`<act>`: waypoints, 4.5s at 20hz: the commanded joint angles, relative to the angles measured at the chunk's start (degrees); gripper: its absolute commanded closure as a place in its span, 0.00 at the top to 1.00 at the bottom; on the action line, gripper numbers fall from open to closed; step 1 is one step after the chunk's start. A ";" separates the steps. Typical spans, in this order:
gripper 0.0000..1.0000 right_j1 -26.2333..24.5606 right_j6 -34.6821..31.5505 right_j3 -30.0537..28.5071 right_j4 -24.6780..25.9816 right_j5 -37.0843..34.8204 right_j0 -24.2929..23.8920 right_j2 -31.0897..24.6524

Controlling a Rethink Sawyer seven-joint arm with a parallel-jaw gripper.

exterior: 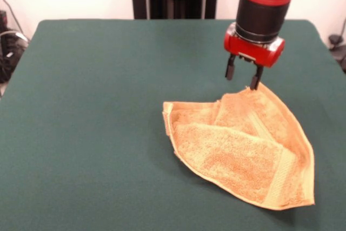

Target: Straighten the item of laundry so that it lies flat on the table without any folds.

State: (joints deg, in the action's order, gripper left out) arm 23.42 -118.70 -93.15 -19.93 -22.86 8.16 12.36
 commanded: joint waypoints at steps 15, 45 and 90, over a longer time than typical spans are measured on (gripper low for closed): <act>1.00 -0.39 -5.02 0.20 2.37 -6.38 -0.65 -3.09; 1.00 -0.37 3.59 5.70 8.00 -3.54 -9.74 -9.76; 1.00 -3.71 -11.43 5.98 8.27 -0.96 -6.52 -4.59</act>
State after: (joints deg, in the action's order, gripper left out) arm 18.16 -118.70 -81.06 -9.85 -18.18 -1.99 10.39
